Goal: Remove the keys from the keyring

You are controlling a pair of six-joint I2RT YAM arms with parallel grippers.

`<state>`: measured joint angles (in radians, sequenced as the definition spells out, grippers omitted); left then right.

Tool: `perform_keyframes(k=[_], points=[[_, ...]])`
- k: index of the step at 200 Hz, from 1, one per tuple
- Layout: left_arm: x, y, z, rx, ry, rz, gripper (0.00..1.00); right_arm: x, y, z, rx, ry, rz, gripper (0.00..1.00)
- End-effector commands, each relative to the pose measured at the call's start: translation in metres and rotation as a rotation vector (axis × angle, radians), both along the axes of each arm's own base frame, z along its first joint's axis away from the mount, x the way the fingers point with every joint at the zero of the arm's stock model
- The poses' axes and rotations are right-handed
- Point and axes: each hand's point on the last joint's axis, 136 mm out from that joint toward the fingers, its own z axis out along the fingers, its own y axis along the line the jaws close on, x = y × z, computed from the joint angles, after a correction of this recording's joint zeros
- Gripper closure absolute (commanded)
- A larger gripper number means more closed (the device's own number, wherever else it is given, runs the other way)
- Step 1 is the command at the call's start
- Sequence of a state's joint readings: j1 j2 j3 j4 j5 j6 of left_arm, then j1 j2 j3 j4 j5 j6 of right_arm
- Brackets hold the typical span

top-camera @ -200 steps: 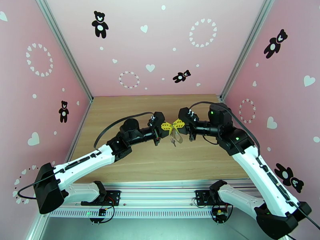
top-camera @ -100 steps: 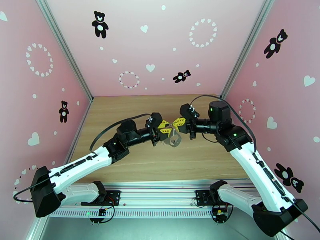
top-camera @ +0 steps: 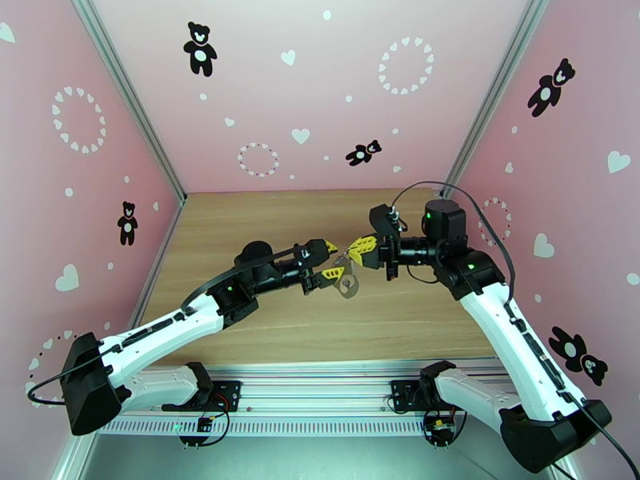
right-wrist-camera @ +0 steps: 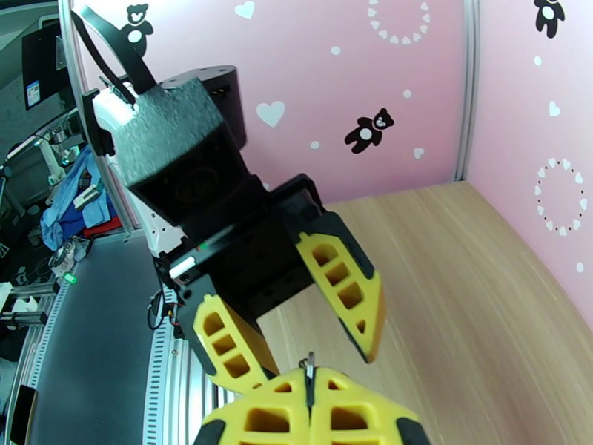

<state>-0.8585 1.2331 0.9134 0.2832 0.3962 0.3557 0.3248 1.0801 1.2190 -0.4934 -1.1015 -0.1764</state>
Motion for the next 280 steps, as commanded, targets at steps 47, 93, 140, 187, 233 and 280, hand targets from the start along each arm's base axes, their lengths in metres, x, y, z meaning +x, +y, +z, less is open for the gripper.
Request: perform_keyframes(k=[47, 93, 140, 187, 233, 280], points=[[-0.002, -0.006, 0.015, 0.004, -0.077, -0.066, 0.50, -0.009, 0.003, 0.006, 0.027, 0.010, 0.088, 1.00], [-0.010, -0.010, 0.012, 0.043, -0.072, -0.136, 0.56, -0.010, 0.003, 0.008, 0.033, 0.016, 0.105, 1.00], [-0.009, -0.010, 0.011, 0.042, -0.068, -0.142, 0.62, -0.011, 0.004, 0.012, 0.043, 0.016, 0.114, 1.00], [-0.004, -0.013, 0.013, 0.018, -0.055, -0.137, 0.71, -0.011, 0.004, 0.011, 0.040, 0.016, 0.109, 1.00], [-0.003, -0.014, 0.013, 0.005, -0.040, -0.137, 0.81, -0.010, 0.002, 0.008, 0.028, 0.010, 0.087, 1.00], [-0.003, -0.013, 0.022, -0.026, 0.015, -0.146, 0.93, -0.008, 0.005, 0.000, -0.010, -0.014, 0.057, 1.00]])
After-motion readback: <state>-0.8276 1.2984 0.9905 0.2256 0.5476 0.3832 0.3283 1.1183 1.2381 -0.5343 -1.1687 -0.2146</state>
